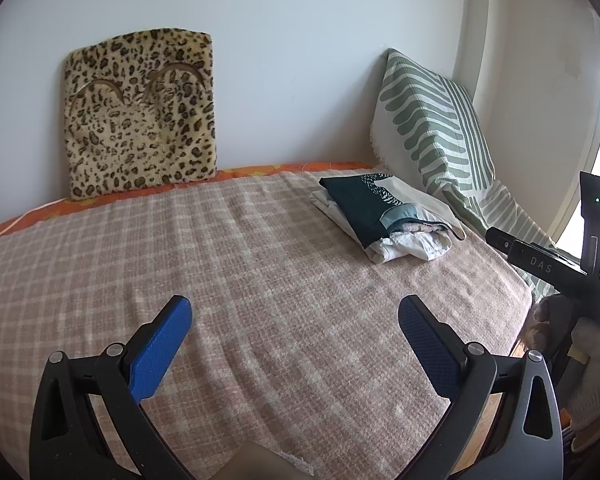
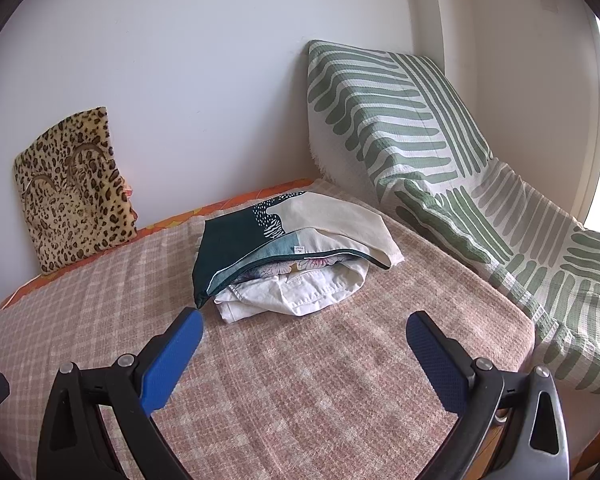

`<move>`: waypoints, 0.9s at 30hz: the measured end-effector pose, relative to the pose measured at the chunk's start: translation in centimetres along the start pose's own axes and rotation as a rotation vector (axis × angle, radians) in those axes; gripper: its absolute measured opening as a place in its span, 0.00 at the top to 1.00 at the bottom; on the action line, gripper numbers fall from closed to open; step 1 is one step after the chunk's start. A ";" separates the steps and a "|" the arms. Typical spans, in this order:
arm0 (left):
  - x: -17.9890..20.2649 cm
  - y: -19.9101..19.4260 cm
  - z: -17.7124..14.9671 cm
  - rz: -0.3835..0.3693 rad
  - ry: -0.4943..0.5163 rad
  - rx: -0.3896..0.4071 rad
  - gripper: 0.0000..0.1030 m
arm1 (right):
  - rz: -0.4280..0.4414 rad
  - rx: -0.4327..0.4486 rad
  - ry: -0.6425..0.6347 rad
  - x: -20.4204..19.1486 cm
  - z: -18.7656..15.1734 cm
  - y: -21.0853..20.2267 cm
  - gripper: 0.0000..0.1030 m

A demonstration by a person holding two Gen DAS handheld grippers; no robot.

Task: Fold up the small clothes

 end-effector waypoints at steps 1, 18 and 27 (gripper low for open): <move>0.0 0.0 0.0 0.000 0.001 0.000 0.00 | 0.000 0.000 0.000 0.0 0.0 0.0 0.00; -0.3 0.2 -0.1 -0.005 0.006 -0.010 0.00 | -0.002 -0.002 0.003 -0.2 -0.1 -0.1 0.00; 0.1 0.0 -0.1 -0.013 0.048 0.010 0.00 | -0.001 0.000 0.001 -0.3 -0.1 -0.1 0.00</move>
Point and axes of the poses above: each gripper's, at about its wrist camera, not at the fingertips, and y roughly the way its jaws point, x to its right, z to its top, the point moved 10 cm from there along y, roughly the way its jaws point, and after that the axes turned 5 degrees about -y, right-handed, at the moved point
